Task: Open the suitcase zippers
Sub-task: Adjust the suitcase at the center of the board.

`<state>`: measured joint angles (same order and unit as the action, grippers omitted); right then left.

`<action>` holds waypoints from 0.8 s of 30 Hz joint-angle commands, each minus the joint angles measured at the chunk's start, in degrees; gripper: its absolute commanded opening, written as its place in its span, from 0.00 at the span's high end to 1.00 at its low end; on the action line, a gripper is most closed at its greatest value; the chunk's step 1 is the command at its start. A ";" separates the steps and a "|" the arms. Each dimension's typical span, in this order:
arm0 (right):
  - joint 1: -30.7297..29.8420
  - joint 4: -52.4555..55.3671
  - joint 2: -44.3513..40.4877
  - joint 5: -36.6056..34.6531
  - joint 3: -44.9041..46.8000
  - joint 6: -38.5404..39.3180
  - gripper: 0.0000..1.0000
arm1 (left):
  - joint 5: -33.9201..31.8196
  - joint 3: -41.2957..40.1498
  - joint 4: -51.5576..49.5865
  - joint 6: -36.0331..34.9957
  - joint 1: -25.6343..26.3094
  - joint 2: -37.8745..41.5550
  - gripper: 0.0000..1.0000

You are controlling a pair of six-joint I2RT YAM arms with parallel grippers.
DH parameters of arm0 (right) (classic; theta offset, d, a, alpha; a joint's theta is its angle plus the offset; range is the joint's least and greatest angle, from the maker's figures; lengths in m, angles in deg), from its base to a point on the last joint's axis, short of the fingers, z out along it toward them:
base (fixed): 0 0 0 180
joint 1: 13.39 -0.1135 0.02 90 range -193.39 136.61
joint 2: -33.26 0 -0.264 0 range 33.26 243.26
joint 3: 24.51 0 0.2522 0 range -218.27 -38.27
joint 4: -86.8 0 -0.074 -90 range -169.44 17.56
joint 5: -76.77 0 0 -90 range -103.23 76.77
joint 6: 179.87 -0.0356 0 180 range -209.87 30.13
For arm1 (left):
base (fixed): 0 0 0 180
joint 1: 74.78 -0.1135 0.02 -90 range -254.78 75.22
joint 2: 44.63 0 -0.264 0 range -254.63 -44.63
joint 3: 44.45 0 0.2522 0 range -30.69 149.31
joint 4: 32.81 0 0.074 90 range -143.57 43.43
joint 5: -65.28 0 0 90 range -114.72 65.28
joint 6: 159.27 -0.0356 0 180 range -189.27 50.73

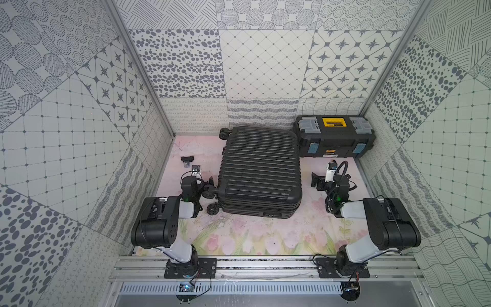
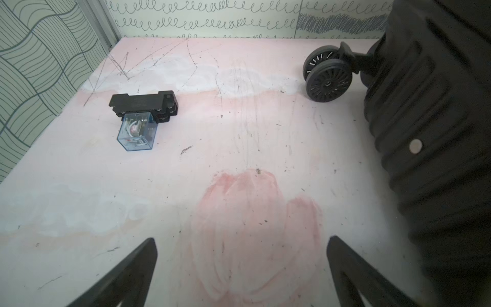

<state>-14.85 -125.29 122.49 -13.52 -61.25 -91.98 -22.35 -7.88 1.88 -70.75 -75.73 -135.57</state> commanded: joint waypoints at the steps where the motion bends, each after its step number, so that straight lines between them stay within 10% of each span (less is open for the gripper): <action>1: 0.22 -1.53 -0.02 0.56 -1.09 0.31 0.01 | 0.22 0.72 1.24 -0.44 0.01 0.23 0.01; 24: 0.99 -1.44 0.07 3.55 -1.17 0.40 0.01 | 0.27 0.70 1.15 -0.33 0.10 0.15 0.01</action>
<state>-14.04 -125.27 122.49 -10.64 -61.25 -91.98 -22.37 -7.88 1.88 -70.75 -75.71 -135.57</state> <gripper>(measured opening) 0.990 0.992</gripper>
